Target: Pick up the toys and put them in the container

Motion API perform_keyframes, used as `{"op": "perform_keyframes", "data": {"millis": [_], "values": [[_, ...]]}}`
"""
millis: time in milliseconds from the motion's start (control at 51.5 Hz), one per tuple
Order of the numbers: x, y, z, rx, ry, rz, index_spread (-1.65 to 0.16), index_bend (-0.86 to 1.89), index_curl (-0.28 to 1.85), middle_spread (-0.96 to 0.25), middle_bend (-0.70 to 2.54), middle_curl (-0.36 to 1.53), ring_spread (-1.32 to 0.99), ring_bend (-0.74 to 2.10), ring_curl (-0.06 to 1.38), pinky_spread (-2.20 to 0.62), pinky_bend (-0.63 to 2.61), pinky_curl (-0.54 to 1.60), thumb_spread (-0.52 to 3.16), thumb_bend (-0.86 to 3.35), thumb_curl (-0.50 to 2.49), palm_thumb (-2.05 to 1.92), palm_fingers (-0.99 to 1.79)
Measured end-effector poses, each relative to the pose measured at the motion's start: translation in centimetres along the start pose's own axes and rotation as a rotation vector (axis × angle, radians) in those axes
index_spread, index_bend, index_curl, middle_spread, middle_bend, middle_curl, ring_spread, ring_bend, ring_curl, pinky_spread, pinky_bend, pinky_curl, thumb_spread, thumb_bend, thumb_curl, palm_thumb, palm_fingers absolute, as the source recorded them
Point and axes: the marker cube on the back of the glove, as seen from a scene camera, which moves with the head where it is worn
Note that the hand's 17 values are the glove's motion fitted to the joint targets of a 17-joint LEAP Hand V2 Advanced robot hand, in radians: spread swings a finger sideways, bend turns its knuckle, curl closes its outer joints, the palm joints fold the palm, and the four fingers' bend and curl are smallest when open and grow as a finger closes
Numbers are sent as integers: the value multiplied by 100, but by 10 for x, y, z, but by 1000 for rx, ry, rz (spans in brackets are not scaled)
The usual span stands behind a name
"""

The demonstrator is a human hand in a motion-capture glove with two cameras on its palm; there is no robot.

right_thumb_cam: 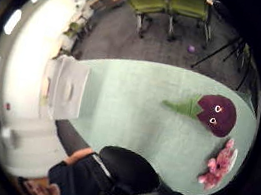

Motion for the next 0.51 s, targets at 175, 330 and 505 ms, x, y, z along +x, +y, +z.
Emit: {"op": "perform_keyframes", "data": {"millis": [175, 330, 505], "values": [[26, -7, 46, -12, 0, -48, -17, 16, 45, -3, 15, 35, -24, 16, 26, -8, 46, 33, 78, -9, 23, -11, -13], [47, -13, 92, -66, -15, -37, -20, 17, 44, -6, 15, 33, -26, 15, 24, -8, 46, 34, 79, -8, 23, -9, -13], [62, -16, 127, -115, -2, -10, -22, 16, 43, -8, 15, 32, -29, 15, 23, -8, 46, 35, 80, -7, 24, -7, -15]]}}
